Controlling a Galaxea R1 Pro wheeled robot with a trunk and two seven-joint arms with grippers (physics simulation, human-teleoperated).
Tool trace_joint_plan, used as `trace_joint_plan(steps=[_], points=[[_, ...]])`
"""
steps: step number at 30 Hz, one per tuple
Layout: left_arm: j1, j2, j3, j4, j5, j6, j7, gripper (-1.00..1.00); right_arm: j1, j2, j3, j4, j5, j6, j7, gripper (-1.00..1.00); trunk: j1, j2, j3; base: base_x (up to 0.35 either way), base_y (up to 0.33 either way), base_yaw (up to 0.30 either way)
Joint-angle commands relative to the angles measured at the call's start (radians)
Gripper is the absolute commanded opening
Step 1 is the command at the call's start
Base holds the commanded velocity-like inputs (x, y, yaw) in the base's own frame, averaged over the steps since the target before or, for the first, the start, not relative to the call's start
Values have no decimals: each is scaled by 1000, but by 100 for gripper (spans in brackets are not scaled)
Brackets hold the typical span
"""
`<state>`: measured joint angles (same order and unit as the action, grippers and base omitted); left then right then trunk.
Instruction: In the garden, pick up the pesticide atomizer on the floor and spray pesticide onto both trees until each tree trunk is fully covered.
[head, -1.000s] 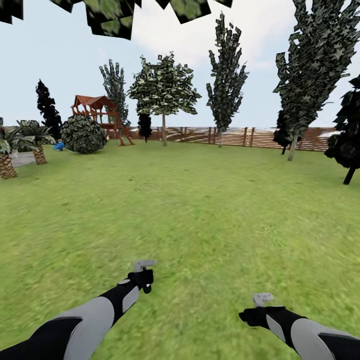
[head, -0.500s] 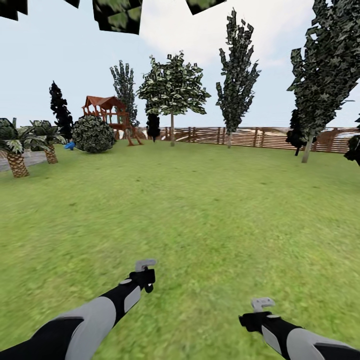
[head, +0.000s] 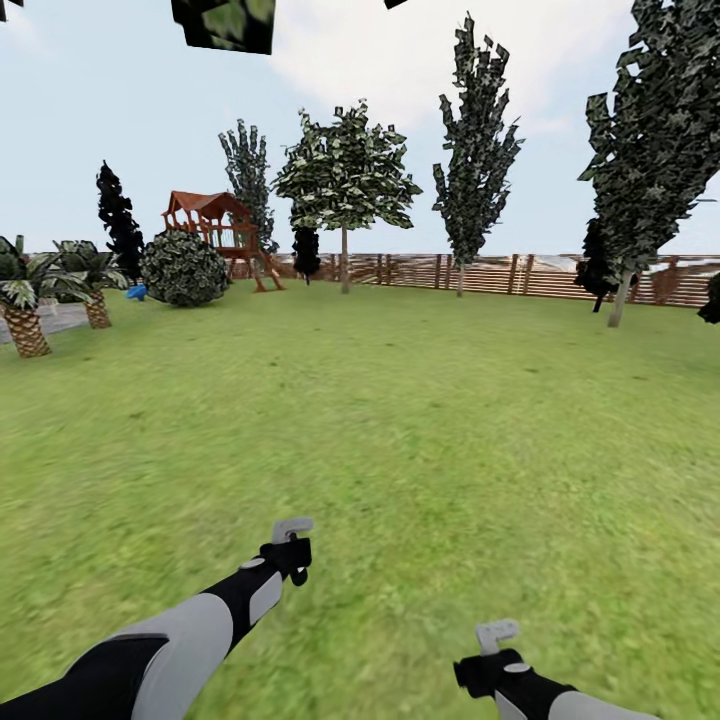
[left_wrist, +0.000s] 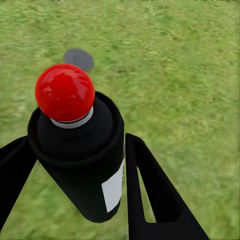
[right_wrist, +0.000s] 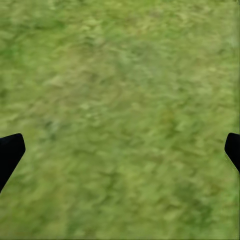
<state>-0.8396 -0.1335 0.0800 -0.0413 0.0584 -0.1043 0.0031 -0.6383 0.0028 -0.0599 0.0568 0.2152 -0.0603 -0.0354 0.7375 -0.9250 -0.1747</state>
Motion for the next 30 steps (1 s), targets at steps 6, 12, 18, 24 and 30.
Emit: trace_joint_plan(steps=[6, 12, 18, 24, 30], points=[[0, 0, 0, -1, 0, 0, 0, -100, 8, 1, 1, 0, 1, -4, -1, 100, 0, 0, 0, 350, 0, 0], [0, 0, 0, -1, 0, 1, 0, -100, 9, 12, 2, 0, 1, -4, -1, 100, 0, 0, 0, 350, 0, 0], [0, 0, 0, -1, 0, 2, 0, -100, 9, 16, 2, 0, 1, -4, -1, 100, 0, 0, 0, 350, 0, 0], [0, 0, 0, 0, 1, 2, 0, -100, 10, 16, 2, 0, 1, -4, -1, 100, 0, 0, 0, 350, 0, 0], [0, 0, 0, 0, 1, 2, 0, -100, 11, 21, 2, 0, 2, -3, -37, 100, 0, 0, 0, 350, 0, 0]])
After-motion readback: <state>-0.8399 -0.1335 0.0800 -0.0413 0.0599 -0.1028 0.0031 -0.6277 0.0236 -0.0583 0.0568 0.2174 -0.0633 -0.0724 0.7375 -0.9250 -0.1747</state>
